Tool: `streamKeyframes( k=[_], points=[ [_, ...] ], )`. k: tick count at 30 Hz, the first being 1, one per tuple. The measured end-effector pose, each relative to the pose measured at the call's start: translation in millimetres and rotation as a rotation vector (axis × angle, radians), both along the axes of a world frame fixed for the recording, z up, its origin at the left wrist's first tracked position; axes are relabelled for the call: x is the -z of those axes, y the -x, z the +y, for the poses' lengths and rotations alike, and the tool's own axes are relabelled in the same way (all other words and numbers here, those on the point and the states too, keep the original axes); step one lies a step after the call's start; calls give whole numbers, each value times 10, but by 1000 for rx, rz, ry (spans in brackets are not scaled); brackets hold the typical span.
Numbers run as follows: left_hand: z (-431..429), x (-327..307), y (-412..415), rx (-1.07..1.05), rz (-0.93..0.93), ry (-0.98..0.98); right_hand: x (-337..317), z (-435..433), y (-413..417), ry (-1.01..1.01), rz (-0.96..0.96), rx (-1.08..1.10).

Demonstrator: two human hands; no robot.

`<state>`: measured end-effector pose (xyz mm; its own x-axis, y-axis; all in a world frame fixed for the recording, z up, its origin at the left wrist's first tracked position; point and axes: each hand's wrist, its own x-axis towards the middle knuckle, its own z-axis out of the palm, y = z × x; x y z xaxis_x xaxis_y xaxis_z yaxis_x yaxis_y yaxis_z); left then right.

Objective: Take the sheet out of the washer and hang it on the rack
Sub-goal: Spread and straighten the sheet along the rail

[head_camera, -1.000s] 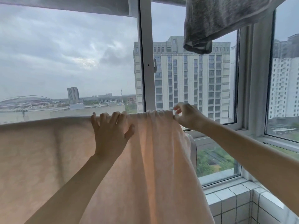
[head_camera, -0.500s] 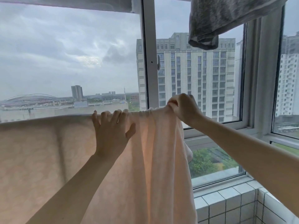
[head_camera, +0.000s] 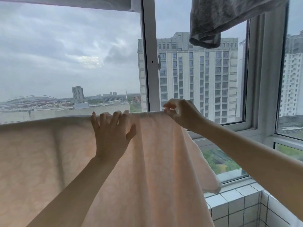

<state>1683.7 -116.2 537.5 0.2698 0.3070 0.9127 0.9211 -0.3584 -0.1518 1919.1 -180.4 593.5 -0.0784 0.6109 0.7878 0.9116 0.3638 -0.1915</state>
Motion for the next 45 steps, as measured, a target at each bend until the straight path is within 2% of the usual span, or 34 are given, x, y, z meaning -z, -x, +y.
streamKeyframes(
  k=[6, 12, 18, 23, 30, 35, 41, 45],
  points=[
    [4, 1, 52, -29, 19, 18, -16, 100, 232, -36, -49, -93],
    [-24, 2, 61, -43, 37, 24, -22, 114, 285, -143, -133, -19],
    [-112, -8, 45, -40, 19, 55, -199, 145, -92, -212, 66, 154],
    [-195, -48, -36, -32, 35, 109, -81, 155, -350, -90, 70, 229],
    [-313, -103, -439, 41, 116, 154, -156, 168, -339, -75, 145, 174],
    [-297, -157, -610, 90, 150, 206, 46, 35, -421, 171, 110, 125],
    [-243, -174, -720, 214, 70, 152, 274, -105, -338, 146, 274, -12],
    [-233, -202, -769, 283, -24, 140, 354, -112, -282, 144, 211, 0]
  ],
)
